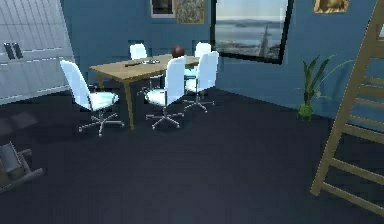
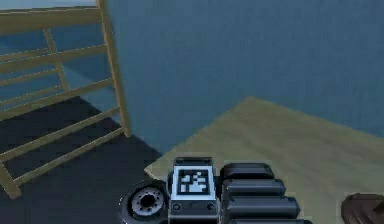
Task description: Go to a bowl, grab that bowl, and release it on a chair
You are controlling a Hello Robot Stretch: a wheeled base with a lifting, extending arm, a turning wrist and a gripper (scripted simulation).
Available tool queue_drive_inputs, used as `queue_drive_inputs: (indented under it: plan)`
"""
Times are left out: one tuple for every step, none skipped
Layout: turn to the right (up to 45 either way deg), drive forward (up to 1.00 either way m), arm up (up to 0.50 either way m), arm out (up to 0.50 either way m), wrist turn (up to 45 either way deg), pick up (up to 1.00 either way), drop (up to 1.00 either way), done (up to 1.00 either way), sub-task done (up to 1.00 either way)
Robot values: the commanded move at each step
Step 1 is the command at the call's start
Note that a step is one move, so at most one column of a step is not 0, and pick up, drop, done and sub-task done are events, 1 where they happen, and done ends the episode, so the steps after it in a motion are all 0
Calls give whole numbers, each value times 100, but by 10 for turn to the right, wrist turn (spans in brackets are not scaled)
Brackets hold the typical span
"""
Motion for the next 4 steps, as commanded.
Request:
queue_drive_inputs:
  plan:
    - [0,40,0,0,0,0,0,0,0]
    - [-150,0,0,0,0,0,0,0,0]
    - [0,100,0,0,0,0,0,0,0]
    - [-30,0,0,0,0,0,0,0,0]
